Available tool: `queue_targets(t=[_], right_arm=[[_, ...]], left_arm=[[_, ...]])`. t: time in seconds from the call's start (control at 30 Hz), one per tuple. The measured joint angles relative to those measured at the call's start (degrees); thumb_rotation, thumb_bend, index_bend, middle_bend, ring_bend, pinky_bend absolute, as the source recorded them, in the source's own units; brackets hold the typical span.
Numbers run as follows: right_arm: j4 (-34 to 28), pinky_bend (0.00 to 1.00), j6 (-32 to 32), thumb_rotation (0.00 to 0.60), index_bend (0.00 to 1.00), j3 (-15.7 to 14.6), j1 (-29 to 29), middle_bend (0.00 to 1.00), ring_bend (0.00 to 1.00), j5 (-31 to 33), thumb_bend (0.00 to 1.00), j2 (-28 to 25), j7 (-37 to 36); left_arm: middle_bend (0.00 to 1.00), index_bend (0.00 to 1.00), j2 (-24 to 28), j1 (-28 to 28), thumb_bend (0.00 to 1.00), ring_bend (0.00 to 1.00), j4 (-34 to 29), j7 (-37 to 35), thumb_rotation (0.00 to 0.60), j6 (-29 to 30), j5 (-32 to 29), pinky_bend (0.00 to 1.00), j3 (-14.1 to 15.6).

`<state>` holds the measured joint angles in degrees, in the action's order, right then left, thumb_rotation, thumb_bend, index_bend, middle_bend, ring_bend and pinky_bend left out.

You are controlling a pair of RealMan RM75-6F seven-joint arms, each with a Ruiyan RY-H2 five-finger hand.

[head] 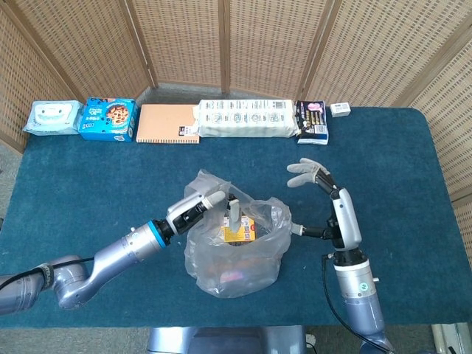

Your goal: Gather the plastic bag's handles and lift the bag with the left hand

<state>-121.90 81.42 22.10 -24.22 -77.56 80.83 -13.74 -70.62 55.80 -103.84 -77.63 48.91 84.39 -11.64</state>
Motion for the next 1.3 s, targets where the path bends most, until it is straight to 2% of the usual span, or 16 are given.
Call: queue_targets(t=[0.37,0.63,0.87,1.0,1.3], right_arm=[[-0.8,0.14,-0.1,0.6,0.4,0.7,-1.1,0.27,0.15,1.5,0.1,0.7,2.8],[-1.1,0.13,-0.7,0.6,0.4,0.5,-1.9,0.26,0.15,1.5,0.1,1.1,3.7],[-1.1,0.13,-0.9,0.6,0.39,0.7,-2.8,0.26,0.14,1.9,0.1,2.0,4.9],[-0.8,0.12,-0.9,0.6,0.38,1.3,-3.3,0.26,0.14,2.5,0.1,2.5,5.6],[-0.5,0.12,-1.1,0.6,0.38,1.8,-4.2,0.26,0.14,3.7,0.1,3.1,6.5]], left_arm=[[0.53,0.52,-3.5,1.1,0.37,0.46,0.6,4.4,0.0,-1.2,-1.8,0.38,-1.3],[0.43,0.44,-5.7,1.3,0.35,0.37,1.0,7.5,0.0,-1.9,-3.7,0.32,-2.5],[0.36,0.39,-6.1,2.1,0.32,0.32,0.9,8.2,0.0,-4.0,-2.8,0.29,-2.6],[0.29,0.32,-6.1,2.4,0.3,0.24,0.8,7.8,0.0,-4.7,-1.7,0.25,-2.4],[0.26,0.3,-6.6,3.2,0.29,0.2,1.7,7.7,0.0,-5.4,-0.4,0.23,-2.3]])
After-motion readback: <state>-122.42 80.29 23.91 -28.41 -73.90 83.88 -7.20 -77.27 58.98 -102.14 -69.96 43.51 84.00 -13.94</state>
